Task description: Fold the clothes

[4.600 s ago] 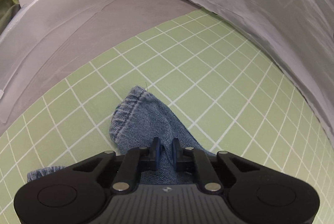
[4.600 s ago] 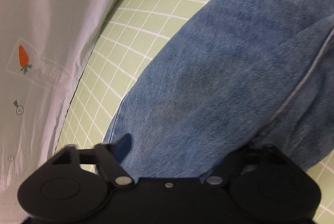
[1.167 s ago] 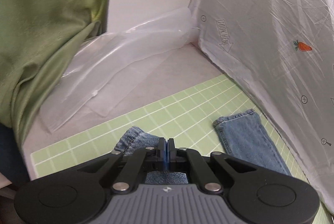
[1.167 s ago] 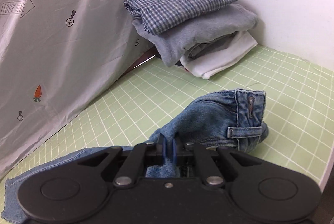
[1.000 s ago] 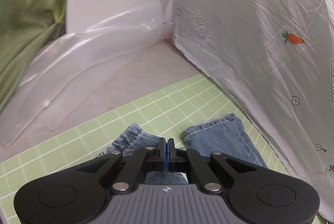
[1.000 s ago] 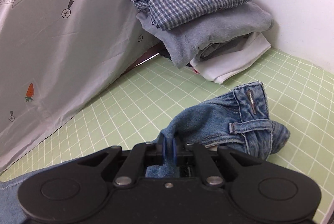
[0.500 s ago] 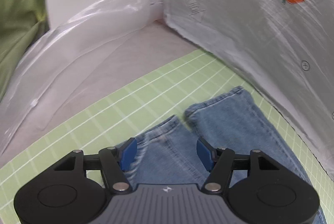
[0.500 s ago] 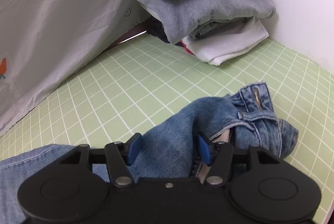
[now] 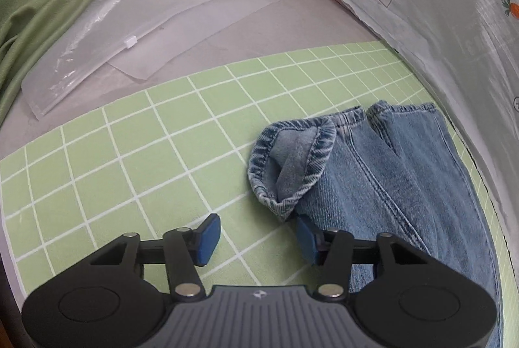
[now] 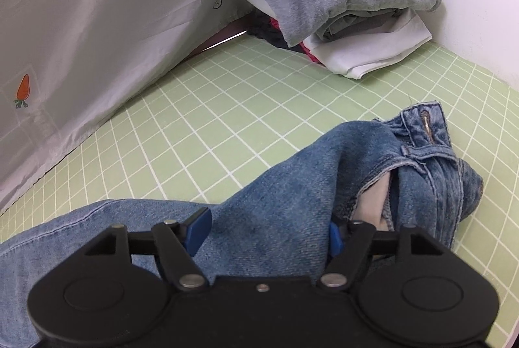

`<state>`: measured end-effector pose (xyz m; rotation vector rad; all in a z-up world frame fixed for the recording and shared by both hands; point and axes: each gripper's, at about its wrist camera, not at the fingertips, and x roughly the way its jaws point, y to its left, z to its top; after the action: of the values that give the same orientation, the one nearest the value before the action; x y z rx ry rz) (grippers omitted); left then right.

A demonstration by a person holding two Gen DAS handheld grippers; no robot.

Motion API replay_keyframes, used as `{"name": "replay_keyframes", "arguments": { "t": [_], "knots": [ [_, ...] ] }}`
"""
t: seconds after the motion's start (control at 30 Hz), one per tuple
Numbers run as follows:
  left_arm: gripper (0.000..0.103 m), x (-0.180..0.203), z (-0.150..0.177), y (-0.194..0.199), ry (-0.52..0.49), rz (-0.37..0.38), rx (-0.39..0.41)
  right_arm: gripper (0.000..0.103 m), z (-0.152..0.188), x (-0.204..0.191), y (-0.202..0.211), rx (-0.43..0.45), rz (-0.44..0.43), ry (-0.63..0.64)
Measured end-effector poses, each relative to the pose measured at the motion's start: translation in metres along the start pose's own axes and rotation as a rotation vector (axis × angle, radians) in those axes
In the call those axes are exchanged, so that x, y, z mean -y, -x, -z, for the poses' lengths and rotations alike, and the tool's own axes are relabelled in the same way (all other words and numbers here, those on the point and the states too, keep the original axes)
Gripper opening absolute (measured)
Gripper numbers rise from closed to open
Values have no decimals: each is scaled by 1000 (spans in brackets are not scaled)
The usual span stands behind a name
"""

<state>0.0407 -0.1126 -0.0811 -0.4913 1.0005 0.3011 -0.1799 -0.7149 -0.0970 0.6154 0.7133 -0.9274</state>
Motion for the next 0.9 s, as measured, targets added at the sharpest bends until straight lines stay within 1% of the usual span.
{"name": "replay_keyframes", "arguments": {
  "t": [0.1,0.27,0.33,0.4,0.43,0.47,0.57,0.73,0.9],
  "knots": [
    [48,5,0,-6,-13,-10,13,71,1,3,1,-1,1,-5],
    [48,13,-10,-14,-29,-18,36,71,4,1,2,-6,13,16],
    [48,13,-15,-19,-13,-14,36,71,6,-1,4,-8,17,30],
    [48,12,-18,-21,-17,6,37,71,8,-2,7,-10,18,40],
    [32,12,-19,-21,-20,18,37,71,9,-3,10,-10,16,42],
    [12,10,-20,-22,-21,34,32,71,11,-3,13,-10,14,44],
    [10,3,-22,-13,-8,56,52,71,17,-4,24,-10,5,54],
    [9,-25,-31,19,-41,52,119,70,37,-8,49,-18,-18,70],
    [9,-73,-38,38,-30,56,110,70,68,-14,65,-62,-36,79]
  ]
}}
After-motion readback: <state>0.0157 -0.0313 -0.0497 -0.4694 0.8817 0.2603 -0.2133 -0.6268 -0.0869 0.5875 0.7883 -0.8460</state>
